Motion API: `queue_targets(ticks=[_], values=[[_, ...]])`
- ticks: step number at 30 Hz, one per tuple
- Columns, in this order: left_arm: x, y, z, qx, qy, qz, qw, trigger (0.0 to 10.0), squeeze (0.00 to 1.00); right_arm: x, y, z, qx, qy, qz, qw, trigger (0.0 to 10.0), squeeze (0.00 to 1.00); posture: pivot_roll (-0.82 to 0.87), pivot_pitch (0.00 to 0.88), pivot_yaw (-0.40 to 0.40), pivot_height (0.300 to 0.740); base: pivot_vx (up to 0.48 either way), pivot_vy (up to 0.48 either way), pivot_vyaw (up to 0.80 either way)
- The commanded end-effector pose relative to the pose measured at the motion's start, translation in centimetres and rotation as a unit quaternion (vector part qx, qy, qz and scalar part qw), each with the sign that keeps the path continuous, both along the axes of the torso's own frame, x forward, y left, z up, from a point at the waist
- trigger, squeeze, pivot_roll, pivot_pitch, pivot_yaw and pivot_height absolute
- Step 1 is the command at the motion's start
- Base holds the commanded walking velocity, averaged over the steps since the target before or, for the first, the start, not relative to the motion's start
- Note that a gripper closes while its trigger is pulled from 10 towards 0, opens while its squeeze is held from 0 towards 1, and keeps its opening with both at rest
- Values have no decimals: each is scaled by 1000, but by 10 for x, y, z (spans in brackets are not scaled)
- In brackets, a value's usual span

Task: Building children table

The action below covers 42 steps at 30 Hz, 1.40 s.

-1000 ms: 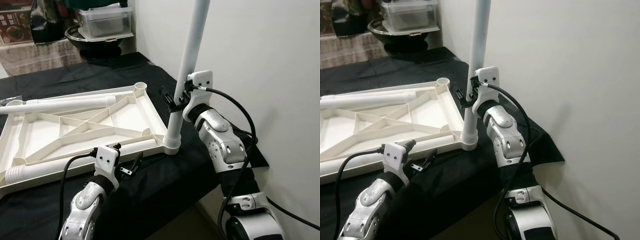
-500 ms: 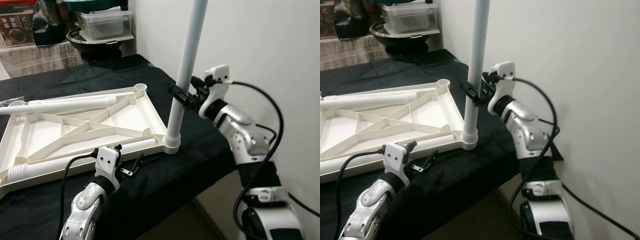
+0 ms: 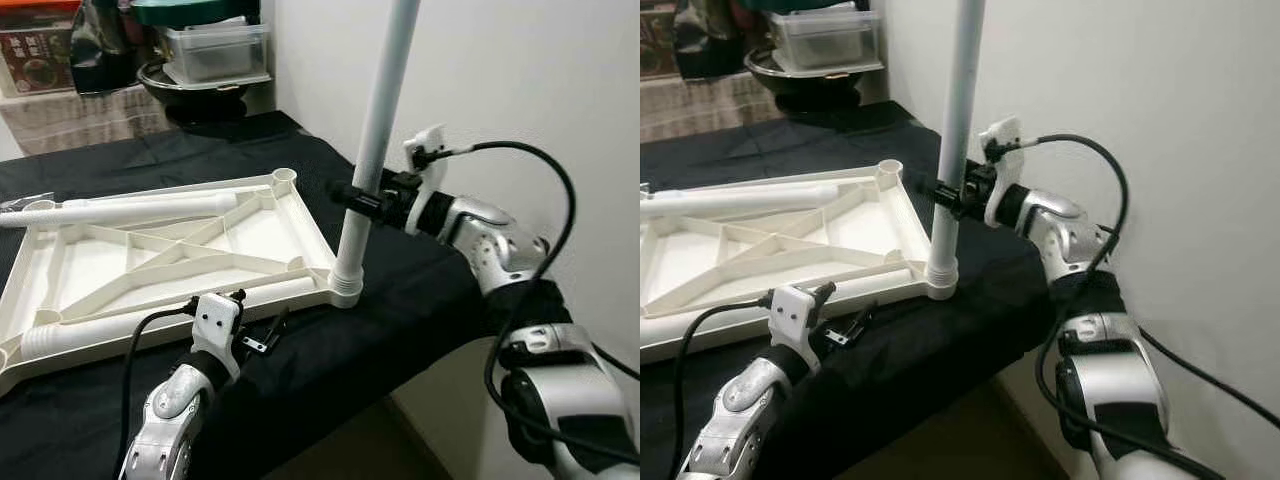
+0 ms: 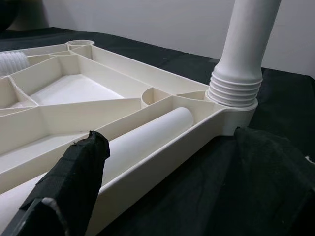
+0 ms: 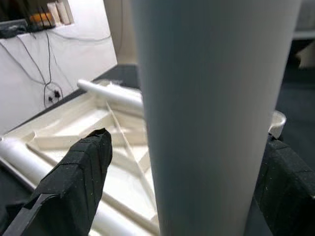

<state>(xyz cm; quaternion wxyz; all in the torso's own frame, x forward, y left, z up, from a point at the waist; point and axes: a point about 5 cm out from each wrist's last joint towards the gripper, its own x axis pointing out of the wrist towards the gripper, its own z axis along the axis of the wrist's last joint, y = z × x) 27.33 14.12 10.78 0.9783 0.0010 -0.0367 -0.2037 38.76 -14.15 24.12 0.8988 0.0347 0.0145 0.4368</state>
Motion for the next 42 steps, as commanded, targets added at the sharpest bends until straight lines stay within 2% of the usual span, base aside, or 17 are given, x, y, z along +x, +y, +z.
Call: queue_targets(ticks=[1, 12, 14, 15, 16, 18, 19, 20, 21, 30, 40, 42], values=[[-1, 1, -4, 0, 5, 1, 1000, 10000, 0, 3, 4, -1, -17, -3, 10, 1000, 10000, 0, -3, 0, -91, 740, 0, 0, 0], [0, 1, -3, 1, 1, 2, 1000, 10000, 0, 13, 5, -1, -35, -12, 4, 999, 10000, 0, 19, 0, -109, 740, 0, 0, 0], [0, 1, -4, 1, 1, 3, 1000, 10000, 0, 14, 2, -1, -38, -13, 0, 999, 8431, 0, 20, 0, -113, 740, 0, 0, 0], [0, 1, -4, 1, 1, 3, 1000, 10000, 0, 14, 2, -1, -38, -13, 0, 999, 8431, 0, 20, 0, -113, 740, 0, 0, 0], [-1, 1, -4, 1, 1, 3, 1000, 10000, 0, 14, 0, -2, -40, -13, -1, 999, 6235, 0, 21, 0, -115, 740, 0, 0, 0], [-1, 1, -4, 2, 2, 3, 1000, 10000, 0, 15, -1, -3, -41, -13, -1, 999, 6235, 0, 21, 0, -115, 740, 0, 0, 0], [-1, 1, -5, 1, 2, 3, 1000, 10000, 0, 14, -2, -5, -45, -13, -3, 999, 1176, 0, 21, 0, -117, 740, 0, 0, 0], [-1, 1, -5, 1, 2, 3, 1000, 10000, 0, 15, -3, -7, -47, -13, -5, 999, 1176, 0, 21, 0, -117, 740, 0, 0, 0], [-2, 1, -5, 1, 2, 3, 1000, 10000, 0, 15, -4, -8, -48, -11, -6, 999, 0, 0, 21, 0, -118, 740, 0, 0, 0], [-1, -1, -5, 1, 1, 0, 1000, 10000, 0, 15, -6, -14, -39, -8, -19, 999, 0, 0, 19, 0, -117, 740, 0, 0, 0], [-2, -1, -5, 0, 1, 0, 1000, 10000, 0, 17, 3, -17, -17, -9, -40, 999, 0, 0, 17, 0, -118, 740, 0, 0, 0], [-2, -1, -5, 0, 0, 1, 1000, 10000, 0, 20, 8, -20, -17, -6, -82, 996, 0, 0, 15, 0, -119, 740, 0, 0, 0]])
